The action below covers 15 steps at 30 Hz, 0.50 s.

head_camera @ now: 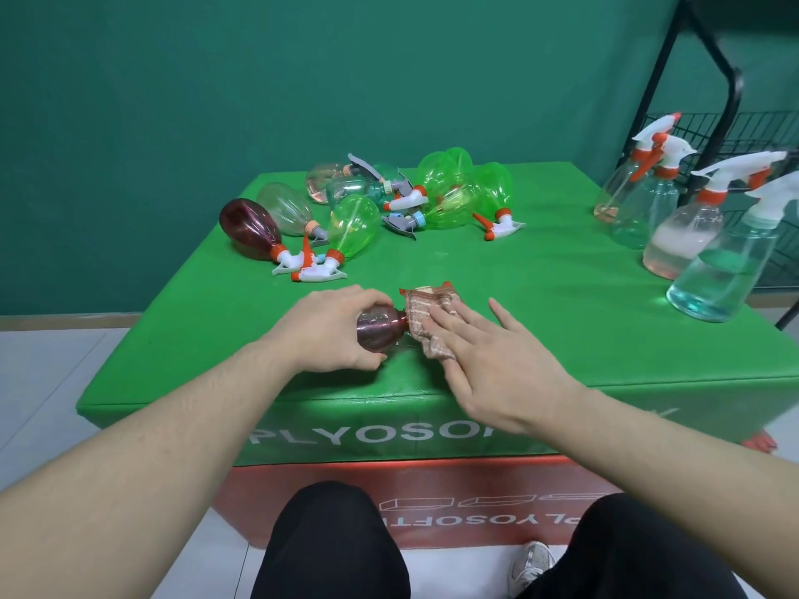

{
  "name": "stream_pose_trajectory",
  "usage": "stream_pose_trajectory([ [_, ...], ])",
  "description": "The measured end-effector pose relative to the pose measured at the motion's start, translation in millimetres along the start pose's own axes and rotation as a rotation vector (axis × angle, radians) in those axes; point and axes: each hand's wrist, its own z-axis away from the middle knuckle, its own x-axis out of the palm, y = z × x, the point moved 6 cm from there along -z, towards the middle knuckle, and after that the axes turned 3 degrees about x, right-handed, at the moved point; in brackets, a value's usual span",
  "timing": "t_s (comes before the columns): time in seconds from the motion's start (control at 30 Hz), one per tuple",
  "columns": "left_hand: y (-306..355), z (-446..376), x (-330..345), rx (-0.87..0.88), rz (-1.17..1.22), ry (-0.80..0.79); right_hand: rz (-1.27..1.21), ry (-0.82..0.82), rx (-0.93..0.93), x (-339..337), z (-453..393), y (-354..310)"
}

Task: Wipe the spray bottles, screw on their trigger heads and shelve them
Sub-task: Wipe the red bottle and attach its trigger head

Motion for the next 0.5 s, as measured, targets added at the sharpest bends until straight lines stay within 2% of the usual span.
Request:
stream_pose_trajectory([
  [0.23,0.0,3.7,-0.2,-0.011,0.031,0.041,-0.032,0.006,0.09,-0.6,-20.0,9.9],
  [0.43,3.1,3.2,0.2,-0.012,0.008,0.026,-0.187,-0.043,0.215,-1.5,-55.3,31.8],
  [0.5,2.4,2.6,-0.5,-0.025,0.017,0.03,-0.308,-0.043,0.236,1.0,-61.2,31.2],
])
